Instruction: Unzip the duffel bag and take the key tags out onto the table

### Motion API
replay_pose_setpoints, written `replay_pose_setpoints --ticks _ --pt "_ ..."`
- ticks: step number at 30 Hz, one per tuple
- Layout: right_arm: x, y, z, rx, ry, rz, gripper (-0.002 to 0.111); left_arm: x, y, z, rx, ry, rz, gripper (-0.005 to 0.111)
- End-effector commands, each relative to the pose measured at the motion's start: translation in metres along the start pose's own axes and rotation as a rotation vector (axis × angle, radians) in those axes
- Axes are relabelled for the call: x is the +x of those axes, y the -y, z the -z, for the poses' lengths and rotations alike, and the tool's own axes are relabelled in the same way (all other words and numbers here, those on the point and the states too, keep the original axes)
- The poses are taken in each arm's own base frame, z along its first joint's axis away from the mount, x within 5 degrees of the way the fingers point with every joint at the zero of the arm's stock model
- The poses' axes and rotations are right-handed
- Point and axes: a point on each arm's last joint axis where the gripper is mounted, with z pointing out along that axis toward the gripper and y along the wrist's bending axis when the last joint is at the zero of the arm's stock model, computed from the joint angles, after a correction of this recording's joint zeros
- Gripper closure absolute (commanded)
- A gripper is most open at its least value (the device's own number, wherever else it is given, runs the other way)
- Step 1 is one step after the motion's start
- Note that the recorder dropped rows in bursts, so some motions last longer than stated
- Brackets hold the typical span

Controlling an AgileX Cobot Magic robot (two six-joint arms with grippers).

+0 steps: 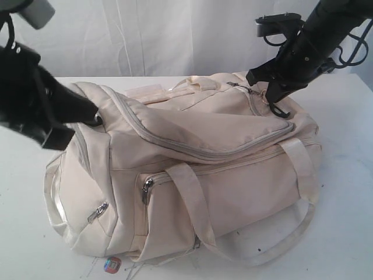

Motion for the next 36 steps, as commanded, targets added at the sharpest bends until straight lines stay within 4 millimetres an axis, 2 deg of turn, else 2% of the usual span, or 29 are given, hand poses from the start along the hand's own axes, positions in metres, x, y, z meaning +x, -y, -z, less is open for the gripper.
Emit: replay_pose_setpoints --ticks 1,3,5,10,17,22,27,31,36 --pt "0.005 0.003 0.01 0.011 -0.039 0.0 0.108 -0.021 -0.032 -0.022 -0.118 0.025 0.001 0.107" --pt "0.006 0.002 0.016 0.011 -0.034 0.001 0.108 -0.024 -0.056 -0.041 -0.127 -0.052 0.063 0.107" --pt "0.007 0.001 0.02 0.008 -0.042 0.003 0.108 -0.037 -0.075 -0.056 -0.11 -0.08 0.104 0.107" --pt "0.009 0.0 0.024 0.003 -0.059 0.004 0.108 -0.076 -0.103 -0.101 0.025 -0.156 0.062 0.107" --pt "0.011 0.0 0.024 -0.003 -0.08 0.004 0.108 -0.101 -0.132 -0.159 0.076 -0.186 0.029 0.107" --pt "0.01 0.0 0.024 0.0 -0.069 0.004 0.108 -0.1 -0.14 -0.202 0.204 -0.237 0.068 0.107" --pt "0.01 0.0 0.024 0.001 -0.065 0.004 0.108 -0.112 -0.141 -0.229 0.332 -0.139 0.107 0.107" --pt "0.009 0.0 0.024 -0.002 -0.052 0.001 0.108 -0.12 -0.13 -0.247 0.455 -0.029 0.066 0.107" --pt "0.008 0.0 0.024 -0.001 -0.042 -0.001 0.108 -0.123 -0.103 -0.269 0.459 0.009 -0.114 0.107"
